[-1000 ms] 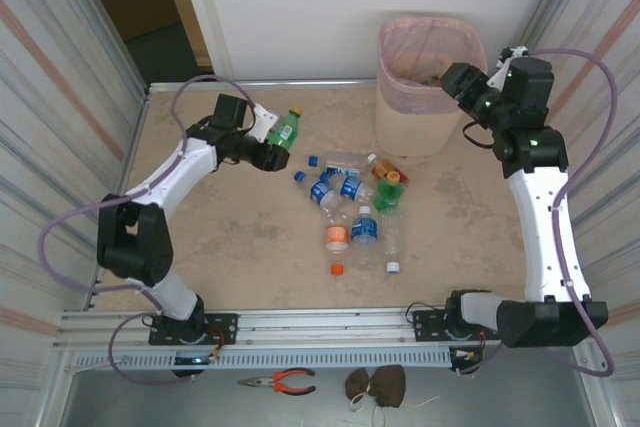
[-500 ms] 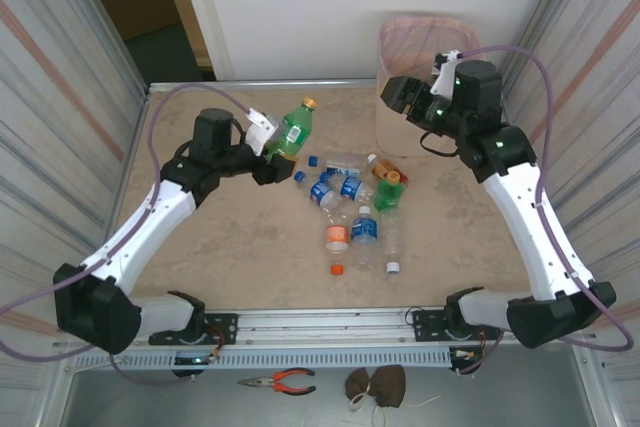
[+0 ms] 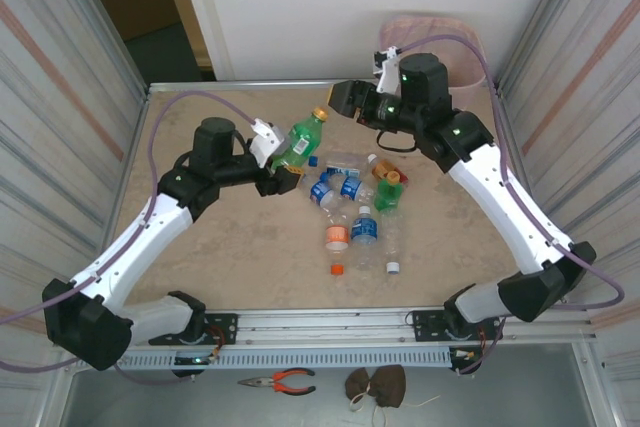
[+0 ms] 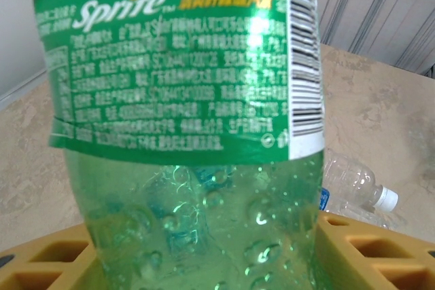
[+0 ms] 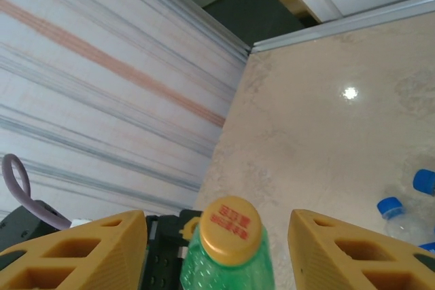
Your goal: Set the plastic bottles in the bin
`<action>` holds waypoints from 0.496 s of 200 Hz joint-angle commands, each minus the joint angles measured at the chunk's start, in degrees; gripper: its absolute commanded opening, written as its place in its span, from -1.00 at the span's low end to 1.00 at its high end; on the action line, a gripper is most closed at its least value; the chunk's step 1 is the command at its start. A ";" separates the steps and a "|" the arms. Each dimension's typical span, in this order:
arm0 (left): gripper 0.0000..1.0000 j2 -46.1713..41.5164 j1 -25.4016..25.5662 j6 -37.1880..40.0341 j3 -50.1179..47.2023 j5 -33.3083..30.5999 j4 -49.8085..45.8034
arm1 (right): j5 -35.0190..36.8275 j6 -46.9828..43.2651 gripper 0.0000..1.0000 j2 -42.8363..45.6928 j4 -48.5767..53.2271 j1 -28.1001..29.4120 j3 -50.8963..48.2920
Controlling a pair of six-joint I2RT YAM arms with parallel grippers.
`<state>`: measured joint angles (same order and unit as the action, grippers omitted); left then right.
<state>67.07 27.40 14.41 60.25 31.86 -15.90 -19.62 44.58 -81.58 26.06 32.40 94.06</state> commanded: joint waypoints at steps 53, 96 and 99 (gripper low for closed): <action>0.03 -2.44 1.23 1.10 -0.39 0.05 3.64 | -2.11 2.38 -0.09 -4.53 -2.48 3.52 3.17; 0.04 -2.39 1.34 1.05 -0.40 -0.12 3.97 | -1.03 2.72 -0.22 -5.19 -2.47 4.11 3.04; 0.04 -2.39 1.34 1.08 -0.41 -0.06 3.98 | -0.71 2.57 -0.22 -5.17 -2.21 4.10 3.07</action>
<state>66.72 28.16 14.81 59.96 31.46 -14.87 -19.75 46.33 -86.06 23.92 35.20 95.72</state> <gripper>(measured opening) 0.610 0.395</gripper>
